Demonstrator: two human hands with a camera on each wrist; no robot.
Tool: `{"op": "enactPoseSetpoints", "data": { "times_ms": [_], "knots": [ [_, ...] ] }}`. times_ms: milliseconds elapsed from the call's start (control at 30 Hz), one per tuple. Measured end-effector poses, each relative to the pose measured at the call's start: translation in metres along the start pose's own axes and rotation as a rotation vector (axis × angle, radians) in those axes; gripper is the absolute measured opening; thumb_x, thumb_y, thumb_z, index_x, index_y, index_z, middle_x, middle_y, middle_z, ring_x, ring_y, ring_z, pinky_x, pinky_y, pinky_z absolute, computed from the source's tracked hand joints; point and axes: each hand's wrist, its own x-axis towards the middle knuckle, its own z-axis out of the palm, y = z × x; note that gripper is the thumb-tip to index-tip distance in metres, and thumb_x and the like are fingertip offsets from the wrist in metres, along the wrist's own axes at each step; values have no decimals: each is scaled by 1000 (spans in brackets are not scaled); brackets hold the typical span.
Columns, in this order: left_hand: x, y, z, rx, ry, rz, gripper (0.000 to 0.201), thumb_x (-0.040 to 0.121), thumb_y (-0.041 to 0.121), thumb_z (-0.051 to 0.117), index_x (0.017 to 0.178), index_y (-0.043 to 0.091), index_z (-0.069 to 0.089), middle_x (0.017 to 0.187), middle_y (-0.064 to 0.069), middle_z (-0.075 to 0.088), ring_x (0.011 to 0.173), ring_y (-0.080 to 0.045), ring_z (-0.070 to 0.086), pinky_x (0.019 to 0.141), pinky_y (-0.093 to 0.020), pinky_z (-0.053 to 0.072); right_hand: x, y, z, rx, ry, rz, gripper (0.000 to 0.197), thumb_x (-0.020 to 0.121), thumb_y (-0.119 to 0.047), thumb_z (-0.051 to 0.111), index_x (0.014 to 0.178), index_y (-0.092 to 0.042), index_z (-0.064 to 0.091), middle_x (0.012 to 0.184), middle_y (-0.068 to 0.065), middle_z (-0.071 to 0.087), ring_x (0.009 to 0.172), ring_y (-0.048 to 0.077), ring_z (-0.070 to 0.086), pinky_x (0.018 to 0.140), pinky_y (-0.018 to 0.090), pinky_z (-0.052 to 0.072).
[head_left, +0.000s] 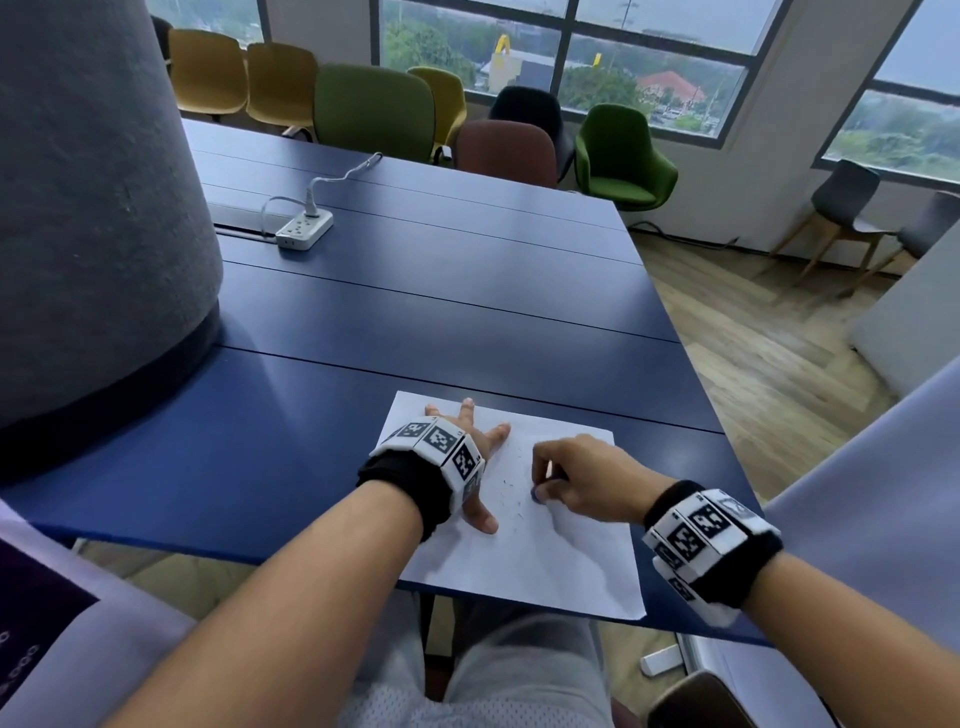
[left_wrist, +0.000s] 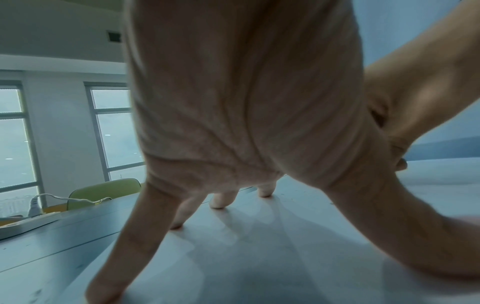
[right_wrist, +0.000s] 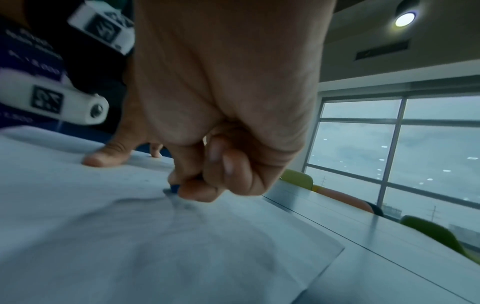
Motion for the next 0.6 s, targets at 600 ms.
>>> {"op": "enactPoseSetpoints", "data": {
  "times_ms": [600],
  "knots": [
    [1, 1, 0, 10, -4, 1, 136, 56, 67, 82, 151, 46, -13, 160, -8, -25, 143, -54, -7, 109, -67, 26, 7, -4, -1, 53, -149, -25, 13, 82, -25, 71, 79, -21, 59, 67, -10, 60, 62, 7, 55, 61, 23, 45]
  ]
}}
